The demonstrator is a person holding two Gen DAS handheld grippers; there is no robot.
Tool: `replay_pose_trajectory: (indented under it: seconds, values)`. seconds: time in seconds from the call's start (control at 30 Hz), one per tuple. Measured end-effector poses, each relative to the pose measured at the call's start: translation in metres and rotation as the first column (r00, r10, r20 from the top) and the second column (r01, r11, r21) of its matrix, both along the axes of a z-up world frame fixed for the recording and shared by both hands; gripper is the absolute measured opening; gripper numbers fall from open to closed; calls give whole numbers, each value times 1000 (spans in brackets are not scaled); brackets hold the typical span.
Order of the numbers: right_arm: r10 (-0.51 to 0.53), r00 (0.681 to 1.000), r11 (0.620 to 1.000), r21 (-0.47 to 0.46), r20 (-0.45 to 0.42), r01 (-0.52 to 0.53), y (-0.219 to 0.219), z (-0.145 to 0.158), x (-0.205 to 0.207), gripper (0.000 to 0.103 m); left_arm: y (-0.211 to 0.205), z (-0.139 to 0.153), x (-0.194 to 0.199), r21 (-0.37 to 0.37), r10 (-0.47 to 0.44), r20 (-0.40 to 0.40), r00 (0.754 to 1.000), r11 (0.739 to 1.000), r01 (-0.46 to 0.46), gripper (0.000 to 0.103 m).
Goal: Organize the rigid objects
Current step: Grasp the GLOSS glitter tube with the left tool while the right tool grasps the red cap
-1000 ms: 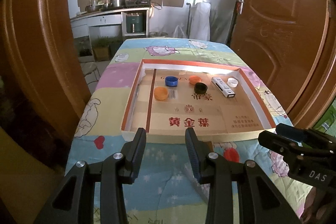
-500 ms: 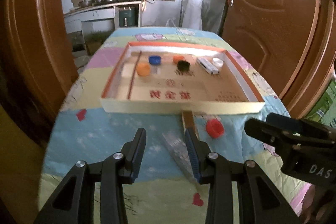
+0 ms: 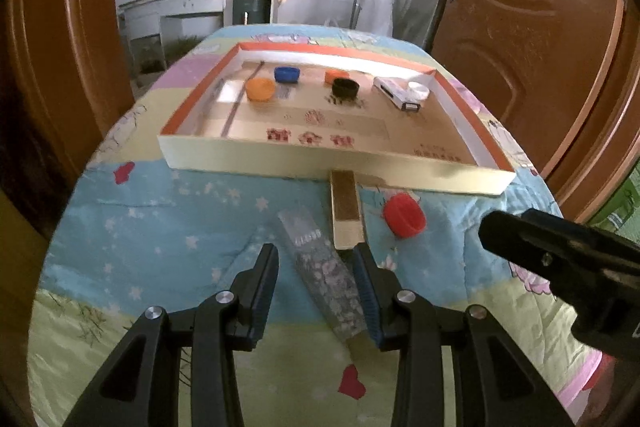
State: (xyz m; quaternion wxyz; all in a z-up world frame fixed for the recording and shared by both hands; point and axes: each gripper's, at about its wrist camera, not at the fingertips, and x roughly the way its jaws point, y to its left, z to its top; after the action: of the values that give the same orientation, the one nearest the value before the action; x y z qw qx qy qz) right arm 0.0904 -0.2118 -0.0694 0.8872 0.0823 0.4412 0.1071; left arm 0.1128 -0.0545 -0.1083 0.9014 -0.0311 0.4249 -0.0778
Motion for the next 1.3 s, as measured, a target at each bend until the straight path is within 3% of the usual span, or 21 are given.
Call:
replay_pose_trajectory:
  seconds: [0.43, 0.63, 0.8, 0.83, 0.93, 1.07, 1.3]
  values:
    - [14, 1000, 1000, 3, -18, -14, 3, -9, 2, 64, 15, 3, -7, 0, -86, -12, 996, 996, 86, 40]
    - [19, 1000, 1000, -2, -25, -20, 7, -11, 5, 64, 9, 5, -1, 75, -184, -34, 982, 980, 186, 41]
    - [21, 999, 1000, -4, -34, -21, 11, -15, 8, 64, -8, -8, 5, 115, -153, -83, 985, 980, 162, 41]
    - [23, 999, 1000, -3, -36, -23, 12, -16, 8, 64, -10, -7, 2, 132, -137, -45, 989, 981, 142, 41]
    - [25, 999, 1000, -13, -39, -25, 12, -18, 8, 64, -8, -9, -1, 100, -97, -28, 995, 990, 99, 38]
    - [36, 998, 999, 7, -44, -35, 11, -22, 11, 64, 5, -9, -2, 53, -88, -3, 996, 995, 88, 20]
    - [64, 998, 998, -10, -16, -64, 25, -26, 14, 64, 24, -4, -8, 52, -59, 44, 997, 997, 56, 20]
